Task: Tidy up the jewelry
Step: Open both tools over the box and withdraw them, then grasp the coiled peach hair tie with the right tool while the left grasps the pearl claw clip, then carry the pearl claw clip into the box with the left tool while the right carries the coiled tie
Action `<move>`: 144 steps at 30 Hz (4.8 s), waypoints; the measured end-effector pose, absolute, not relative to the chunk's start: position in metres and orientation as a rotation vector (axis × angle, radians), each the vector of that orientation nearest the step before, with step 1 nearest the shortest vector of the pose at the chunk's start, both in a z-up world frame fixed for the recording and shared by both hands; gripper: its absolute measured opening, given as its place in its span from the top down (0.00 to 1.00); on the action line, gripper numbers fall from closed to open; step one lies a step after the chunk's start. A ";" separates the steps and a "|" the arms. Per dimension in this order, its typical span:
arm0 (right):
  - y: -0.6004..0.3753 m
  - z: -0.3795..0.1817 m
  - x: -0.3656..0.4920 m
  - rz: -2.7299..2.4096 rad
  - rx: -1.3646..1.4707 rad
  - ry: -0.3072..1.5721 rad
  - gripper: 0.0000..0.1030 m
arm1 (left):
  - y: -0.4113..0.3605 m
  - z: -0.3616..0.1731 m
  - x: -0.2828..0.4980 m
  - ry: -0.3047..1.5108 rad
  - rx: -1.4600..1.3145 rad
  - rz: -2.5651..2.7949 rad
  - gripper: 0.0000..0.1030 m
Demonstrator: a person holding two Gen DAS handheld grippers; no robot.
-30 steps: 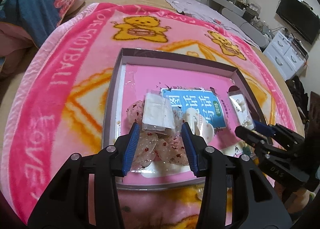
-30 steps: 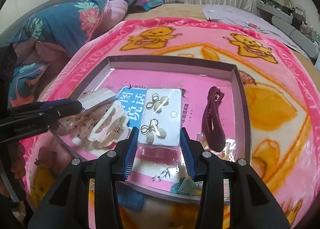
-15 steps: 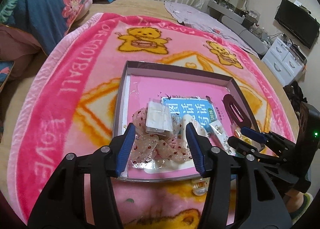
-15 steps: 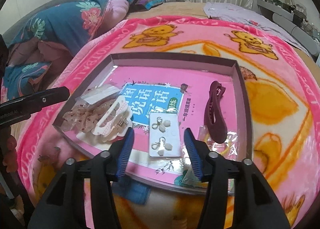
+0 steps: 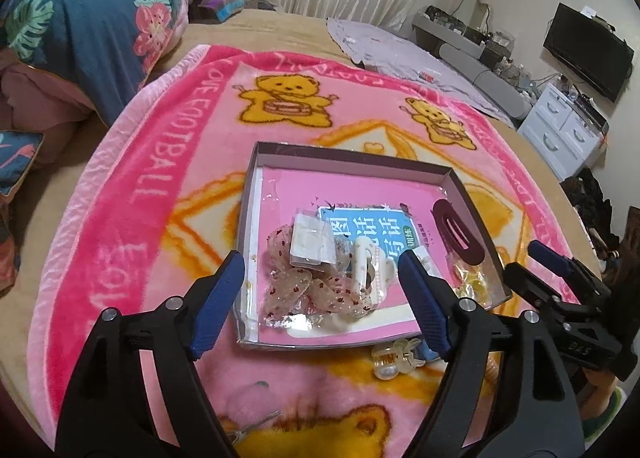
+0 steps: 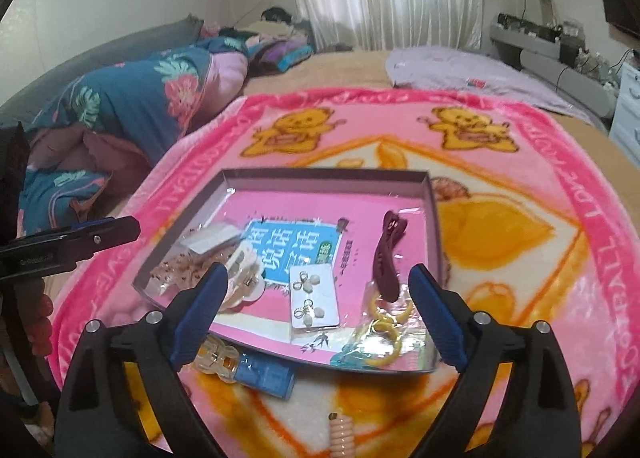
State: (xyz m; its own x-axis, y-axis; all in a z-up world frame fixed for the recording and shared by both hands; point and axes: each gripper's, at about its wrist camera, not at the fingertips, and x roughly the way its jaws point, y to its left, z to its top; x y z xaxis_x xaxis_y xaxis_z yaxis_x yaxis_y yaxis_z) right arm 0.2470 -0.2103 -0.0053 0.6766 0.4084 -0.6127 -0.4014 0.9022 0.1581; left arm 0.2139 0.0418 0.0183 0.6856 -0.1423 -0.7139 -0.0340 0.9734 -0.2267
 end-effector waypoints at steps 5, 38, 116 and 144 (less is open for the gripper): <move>-0.222 0.007 0.235 0.445 0.034 0.654 0.11 | 0.044 0.029 0.203 0.790 -0.232 -0.061 0.15; -0.247 0.026 0.158 0.436 0.040 0.597 0.09 | 0.033 0.057 0.132 0.685 -0.194 -0.063 0.09; -0.253 -0.071 0.181 0.610 0.153 0.957 0.83 | -0.049 -0.068 0.183 0.932 -0.052 -0.205 0.63; -0.228 -0.036 0.176 0.665 0.133 0.848 0.83 | 0.030 -0.007 0.157 0.802 -0.179 -0.098 0.63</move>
State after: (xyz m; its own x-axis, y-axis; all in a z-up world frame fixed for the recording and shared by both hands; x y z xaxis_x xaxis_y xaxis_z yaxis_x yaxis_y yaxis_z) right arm 0.1762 -0.2281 -0.0361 0.4743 0.5933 -0.6504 -0.4910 0.7915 0.3640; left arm 0.1575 0.0296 -0.0073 0.6919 -0.1552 -0.7051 0.0196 0.9803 -0.1966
